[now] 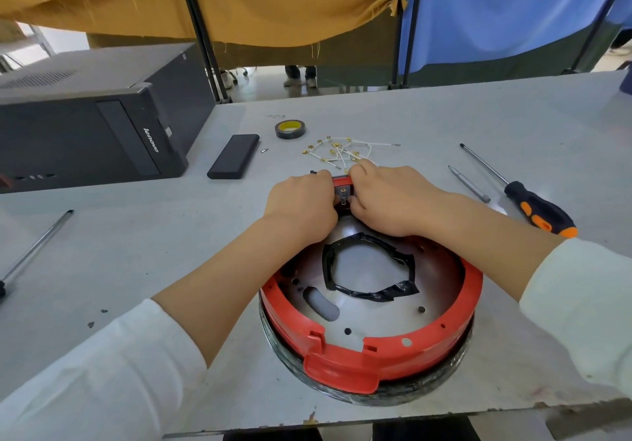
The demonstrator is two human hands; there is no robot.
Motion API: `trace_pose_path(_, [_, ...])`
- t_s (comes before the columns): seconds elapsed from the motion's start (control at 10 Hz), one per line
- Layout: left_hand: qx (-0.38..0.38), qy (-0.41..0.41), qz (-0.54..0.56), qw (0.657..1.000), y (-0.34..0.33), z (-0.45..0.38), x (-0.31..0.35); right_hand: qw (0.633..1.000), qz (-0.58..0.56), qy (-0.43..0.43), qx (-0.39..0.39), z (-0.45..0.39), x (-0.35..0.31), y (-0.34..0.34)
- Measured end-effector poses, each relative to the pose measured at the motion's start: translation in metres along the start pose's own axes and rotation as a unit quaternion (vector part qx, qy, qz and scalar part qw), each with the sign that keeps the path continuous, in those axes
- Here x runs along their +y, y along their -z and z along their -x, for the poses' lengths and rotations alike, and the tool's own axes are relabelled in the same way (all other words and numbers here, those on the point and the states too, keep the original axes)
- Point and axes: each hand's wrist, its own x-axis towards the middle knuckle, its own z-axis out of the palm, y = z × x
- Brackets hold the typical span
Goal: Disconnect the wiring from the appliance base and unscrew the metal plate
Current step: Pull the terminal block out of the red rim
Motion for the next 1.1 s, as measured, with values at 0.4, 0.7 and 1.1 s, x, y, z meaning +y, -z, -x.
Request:
trace_pose_path(0.4, [0.023,0.032,-0.024,0.999,0.0003,0.0025,0.0103,1.000,0.016,0.010,0.018,-0.0014,0.0017,-0.0055])
trace_pose_path(0.7, [0.033,0.023,-0.040,0.998,-0.0030,0.0009,0.0111,1.000,0.013,0.012,0.012,-0.0021,0.0020,-0.0043])
trace_pose_path(1.1, [0.011,0.030,-0.040,0.999,-0.0008,-0.0026,0.0102,1.000,-0.021,-0.001,0.001,-0.0050,0.0031,0.0000])
